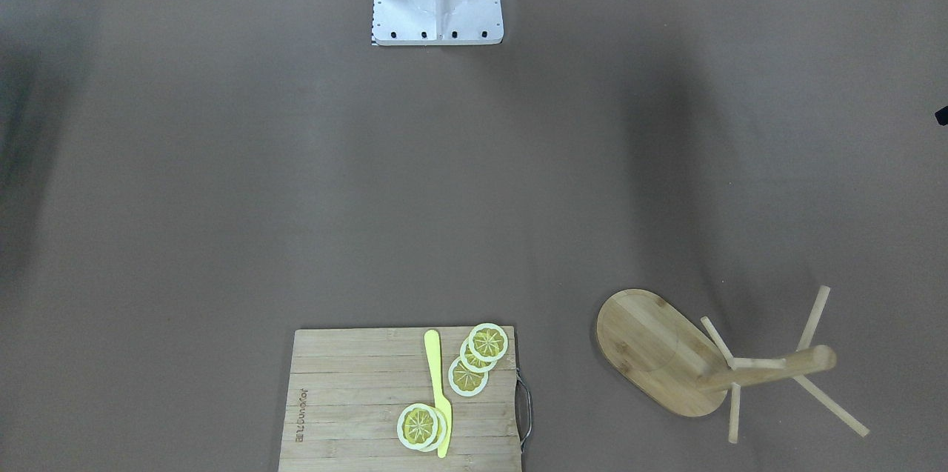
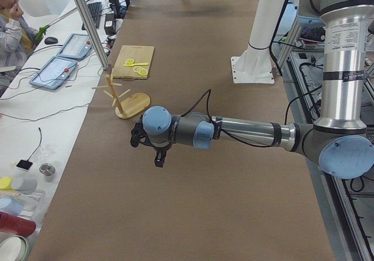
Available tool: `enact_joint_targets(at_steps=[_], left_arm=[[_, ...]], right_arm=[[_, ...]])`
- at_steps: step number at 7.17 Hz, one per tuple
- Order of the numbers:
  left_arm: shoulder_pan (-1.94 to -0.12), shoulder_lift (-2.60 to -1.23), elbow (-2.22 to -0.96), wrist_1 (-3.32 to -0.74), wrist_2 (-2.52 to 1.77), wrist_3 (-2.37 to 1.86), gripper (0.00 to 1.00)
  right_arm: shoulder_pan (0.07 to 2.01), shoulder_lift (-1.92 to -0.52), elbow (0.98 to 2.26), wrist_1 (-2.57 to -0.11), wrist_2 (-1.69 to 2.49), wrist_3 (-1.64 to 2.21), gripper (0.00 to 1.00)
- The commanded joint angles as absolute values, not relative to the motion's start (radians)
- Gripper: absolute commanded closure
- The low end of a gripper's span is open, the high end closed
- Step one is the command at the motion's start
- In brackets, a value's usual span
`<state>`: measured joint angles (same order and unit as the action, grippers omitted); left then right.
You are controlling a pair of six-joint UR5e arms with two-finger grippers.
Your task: Hang cup on storage rack
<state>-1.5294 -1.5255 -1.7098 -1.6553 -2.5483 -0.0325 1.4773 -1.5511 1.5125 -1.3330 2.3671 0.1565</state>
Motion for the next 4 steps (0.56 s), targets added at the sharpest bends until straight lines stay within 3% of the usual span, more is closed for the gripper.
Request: enact_joint_targets(at_steps=[1,4], left_arm=[[-1.529,-1.526,-1.704,-1.655,-2.543,-0.04,0.02],[-1.531,-1.529,-1.71,-1.655,-2.507,-0.066,0.02]], right_arm=[[1.479,-1.554,1.517,-1.333,2.367,0.156,0.0],[1.505,-1.555,1.517,-1.333,2.368,0.155,0.0]])
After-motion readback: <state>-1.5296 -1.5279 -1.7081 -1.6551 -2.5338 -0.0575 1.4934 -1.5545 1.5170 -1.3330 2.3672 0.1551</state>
